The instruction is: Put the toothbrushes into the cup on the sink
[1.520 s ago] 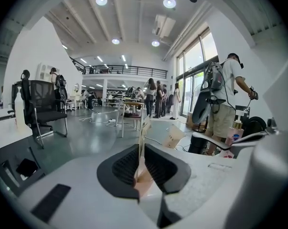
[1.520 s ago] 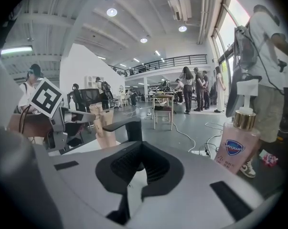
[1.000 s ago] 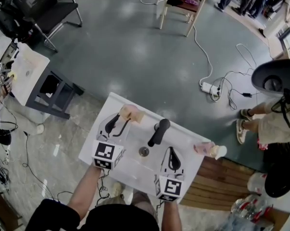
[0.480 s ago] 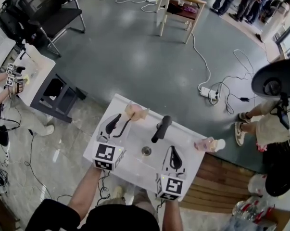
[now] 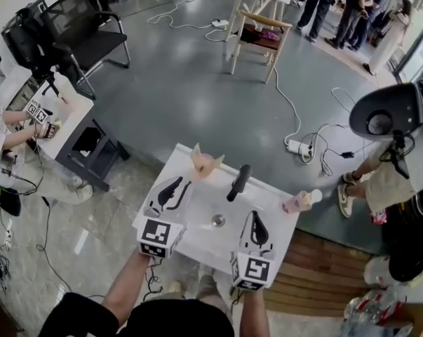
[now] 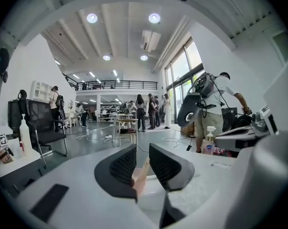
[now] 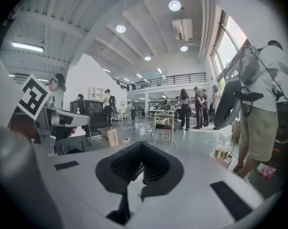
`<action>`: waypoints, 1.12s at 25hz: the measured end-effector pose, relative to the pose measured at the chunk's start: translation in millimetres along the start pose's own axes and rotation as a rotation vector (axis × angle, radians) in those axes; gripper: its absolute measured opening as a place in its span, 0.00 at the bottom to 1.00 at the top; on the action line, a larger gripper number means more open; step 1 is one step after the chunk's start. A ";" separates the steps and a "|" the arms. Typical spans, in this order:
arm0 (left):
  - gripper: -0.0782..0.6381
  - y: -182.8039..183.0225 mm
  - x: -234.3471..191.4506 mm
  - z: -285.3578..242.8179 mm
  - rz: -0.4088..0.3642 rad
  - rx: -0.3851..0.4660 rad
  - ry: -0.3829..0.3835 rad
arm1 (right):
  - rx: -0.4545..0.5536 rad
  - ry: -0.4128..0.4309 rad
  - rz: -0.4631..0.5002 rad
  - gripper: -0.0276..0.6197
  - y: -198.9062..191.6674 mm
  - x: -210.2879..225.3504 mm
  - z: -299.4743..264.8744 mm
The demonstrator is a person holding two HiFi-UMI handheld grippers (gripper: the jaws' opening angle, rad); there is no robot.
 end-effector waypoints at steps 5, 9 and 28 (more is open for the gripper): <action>0.18 4.3 11.8 43.8 -0.005 0.013 0.001 | 0.049 0.006 0.006 0.04 15.5 -18.7 30.3; 0.15 6.6 22.4 78.3 -0.004 0.021 0.000 | 0.069 0.001 0.007 0.04 28.3 -29.1 55.8; 0.11 5.1 47.7 174.6 -0.001 0.047 0.014 | 0.159 0.046 0.029 0.04 48.6 -63.7 124.0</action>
Point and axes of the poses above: the fingertips, and each gripper's own axes: z backward along the fingers, x to its right, y out of its top, the point moved 3 cm from there along z, backward along the fingers, and after that the axes turned 5 degrees about -y, right-handed, at the moved point
